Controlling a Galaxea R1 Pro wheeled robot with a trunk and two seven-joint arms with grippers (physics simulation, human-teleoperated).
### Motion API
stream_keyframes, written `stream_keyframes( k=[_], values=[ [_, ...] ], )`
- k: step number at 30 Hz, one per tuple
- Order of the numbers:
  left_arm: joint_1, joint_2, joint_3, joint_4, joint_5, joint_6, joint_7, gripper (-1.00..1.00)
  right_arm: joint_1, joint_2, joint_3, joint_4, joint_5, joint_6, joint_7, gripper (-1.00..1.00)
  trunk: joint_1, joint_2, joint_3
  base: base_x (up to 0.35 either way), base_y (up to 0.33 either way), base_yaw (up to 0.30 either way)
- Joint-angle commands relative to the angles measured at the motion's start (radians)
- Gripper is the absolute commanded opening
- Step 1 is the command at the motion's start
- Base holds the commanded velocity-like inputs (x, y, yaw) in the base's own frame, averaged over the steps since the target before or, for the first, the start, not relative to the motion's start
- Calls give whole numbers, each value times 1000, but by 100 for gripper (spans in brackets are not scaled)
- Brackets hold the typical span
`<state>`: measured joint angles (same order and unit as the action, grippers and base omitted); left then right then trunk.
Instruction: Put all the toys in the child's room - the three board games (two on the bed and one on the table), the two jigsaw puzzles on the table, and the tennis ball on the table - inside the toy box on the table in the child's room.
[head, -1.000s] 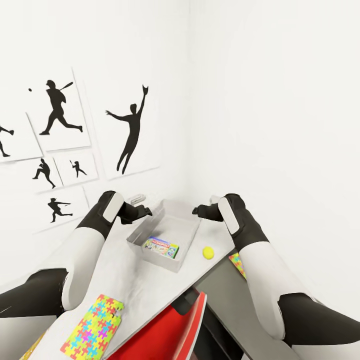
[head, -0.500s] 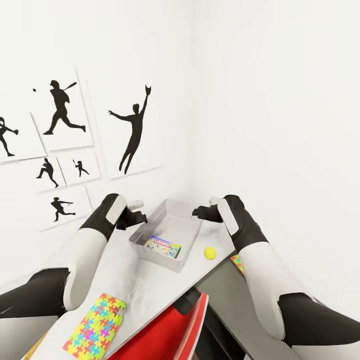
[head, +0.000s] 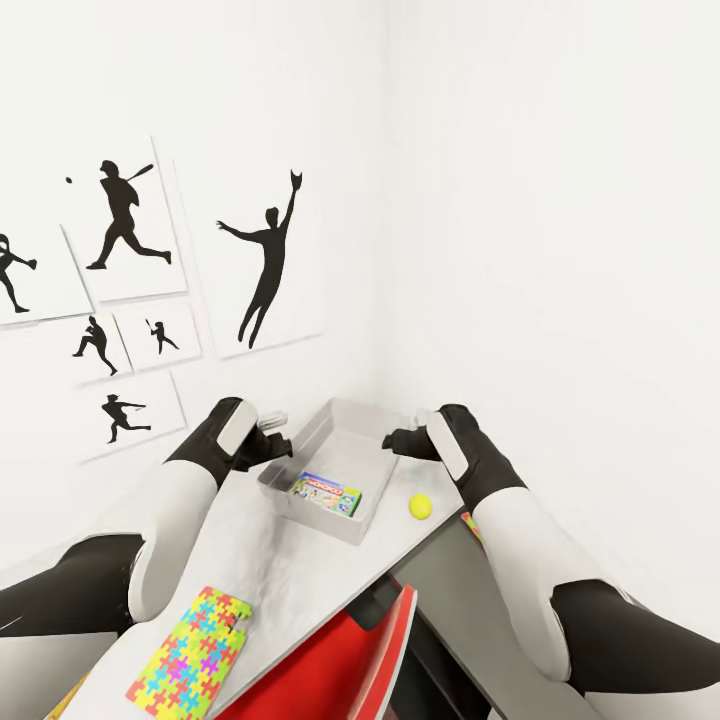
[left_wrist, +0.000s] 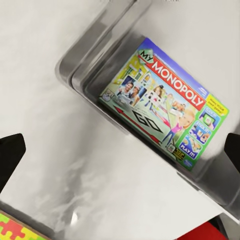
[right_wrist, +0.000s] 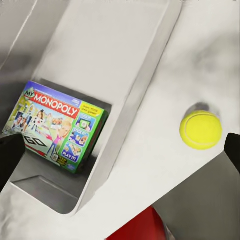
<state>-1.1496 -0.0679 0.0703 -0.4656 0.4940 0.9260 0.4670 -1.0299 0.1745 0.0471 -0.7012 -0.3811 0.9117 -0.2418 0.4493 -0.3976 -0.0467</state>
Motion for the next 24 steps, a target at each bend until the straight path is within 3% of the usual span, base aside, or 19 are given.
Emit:
stream_keyframes(
  k=[1, 7, 13, 19, 24],
  values=[
    [-1, -1, 6, -1, 8, -3, 9, 100, -1, 0, 2, -1, -10, -1, -10, 100, 1, -2, -2, 0, 0, 0],
    [-1, -1, 7, -1, 9, -15, 7, 100, -1, 0, 4, 18, -10, -28, -10, 100, 1, -2, -2, 0, 0, 0],
    [-1, -3, 7, 47, 10, -79, 4, 100, -1, 0, 37, 67, -10, -79, -10, 100, 1, -2, -2, 0, 0, 0],
    [-1, -31, 7, 93, 8, -127, 2, 100, -1, 0, 59, 112, -11, -112, -10, 100, 1, -2, -2, 0, 0, 0],
    [-1, -36, 6, 97, 9, -137, 0, 100, -1, 0, 61, 133, -11, -131, -10, 100, 1, -2, -2, 0, 0, 0]
  ],
)
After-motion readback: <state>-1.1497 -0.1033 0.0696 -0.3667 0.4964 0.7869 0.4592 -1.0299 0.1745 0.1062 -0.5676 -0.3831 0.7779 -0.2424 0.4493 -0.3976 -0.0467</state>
